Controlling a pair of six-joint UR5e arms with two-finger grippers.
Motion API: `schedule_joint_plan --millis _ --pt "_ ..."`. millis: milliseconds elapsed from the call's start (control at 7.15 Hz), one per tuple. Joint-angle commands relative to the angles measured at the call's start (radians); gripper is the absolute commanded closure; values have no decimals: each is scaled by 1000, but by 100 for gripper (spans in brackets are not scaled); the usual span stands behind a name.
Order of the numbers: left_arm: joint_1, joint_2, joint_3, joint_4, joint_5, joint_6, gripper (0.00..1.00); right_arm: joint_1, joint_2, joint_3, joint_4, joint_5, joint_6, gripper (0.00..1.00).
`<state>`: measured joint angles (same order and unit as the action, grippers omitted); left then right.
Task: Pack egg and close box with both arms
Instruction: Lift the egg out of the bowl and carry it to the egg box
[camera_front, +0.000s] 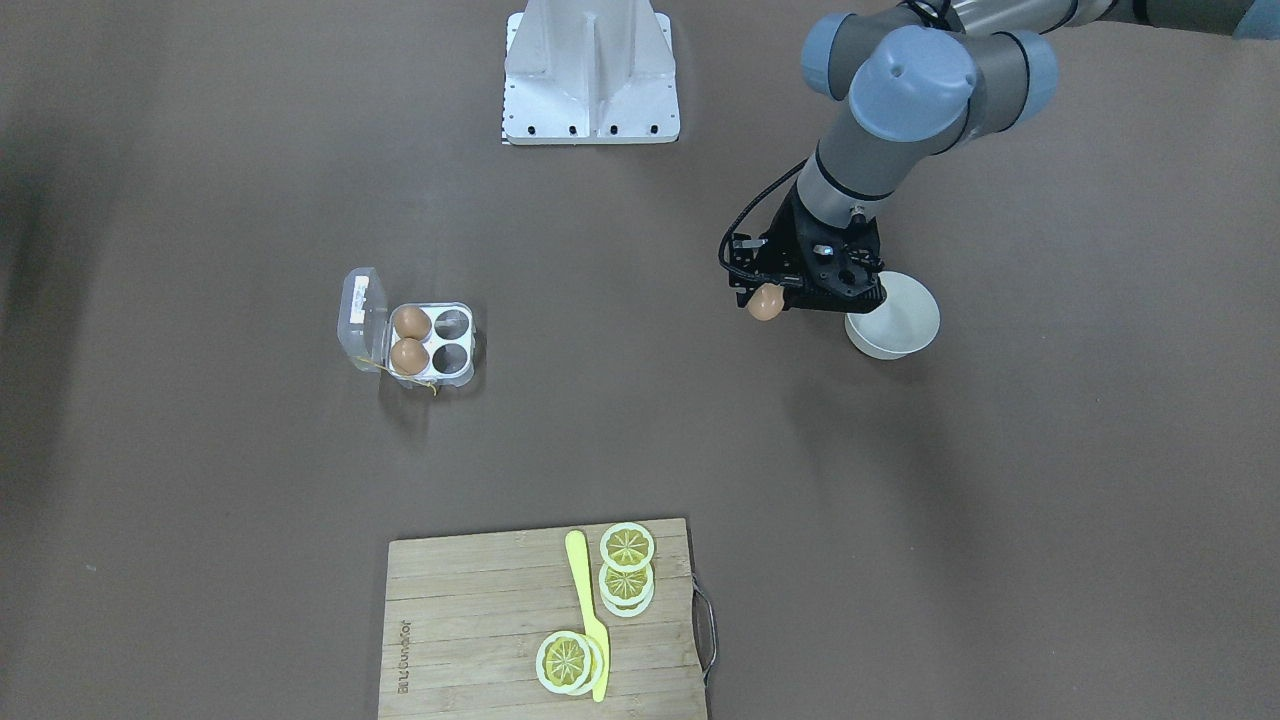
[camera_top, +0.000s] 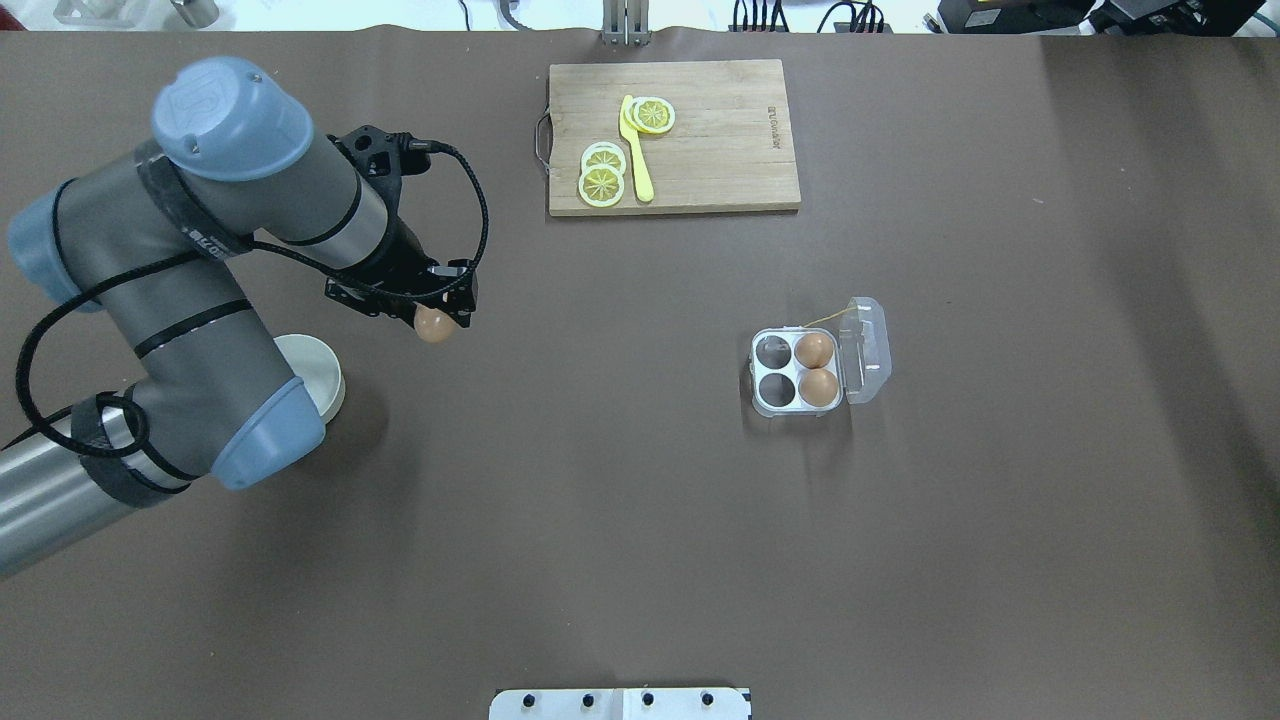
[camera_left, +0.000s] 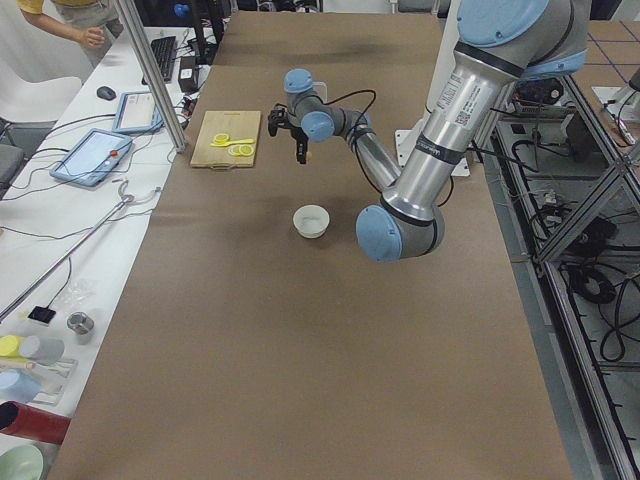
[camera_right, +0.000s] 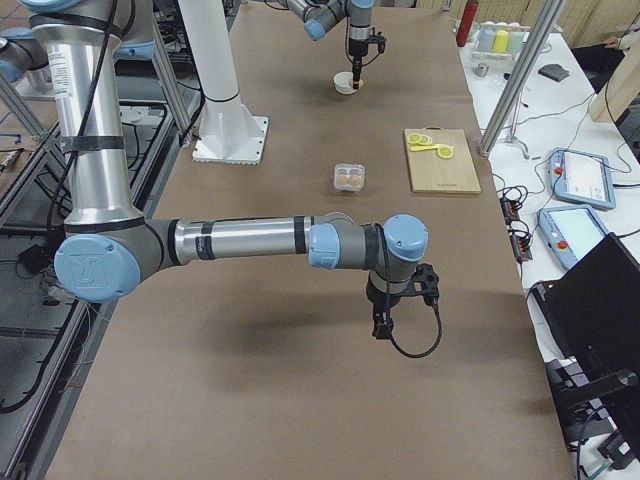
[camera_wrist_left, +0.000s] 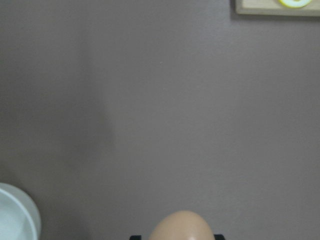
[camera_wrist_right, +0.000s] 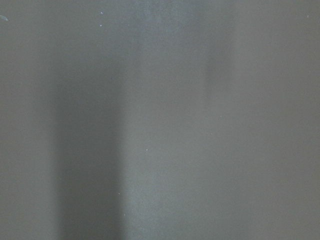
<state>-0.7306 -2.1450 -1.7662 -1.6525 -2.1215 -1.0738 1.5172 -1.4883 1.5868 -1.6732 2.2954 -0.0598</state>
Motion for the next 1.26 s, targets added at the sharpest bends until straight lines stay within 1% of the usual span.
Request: schedule_joint_plan --millis 0,140,280,420,699,839,979,1119 --pt "20 -122 78 0 6 -5 67 -2 -1 -1 0 -2 0 0" --pt "39 -143 99 -10 6 -18 67 -2 -4 -1 1 -2 -2 0" --pt "60 -200 137 -10 27 -38 67 -2 -4 1 0 -2 0 0" --pt "94 -216 152 -24 61 -46 67 -2 -4 -1 1 -4 -2 0" --pt "128 -240 226 -146 81 -87 67 -2 -9 -1 0 -2 -5 0" --pt "161 -259 253 -173 130 -101 67 -2 -12 1 0 -2 -5 0" --pt "187 -266 258 -209 165 -136 67 -2 -12 1 0 -2 -5 0" --pt "212 -292 269 -225 185 -174 67 -2 -12 1 0 -4 -5 0"
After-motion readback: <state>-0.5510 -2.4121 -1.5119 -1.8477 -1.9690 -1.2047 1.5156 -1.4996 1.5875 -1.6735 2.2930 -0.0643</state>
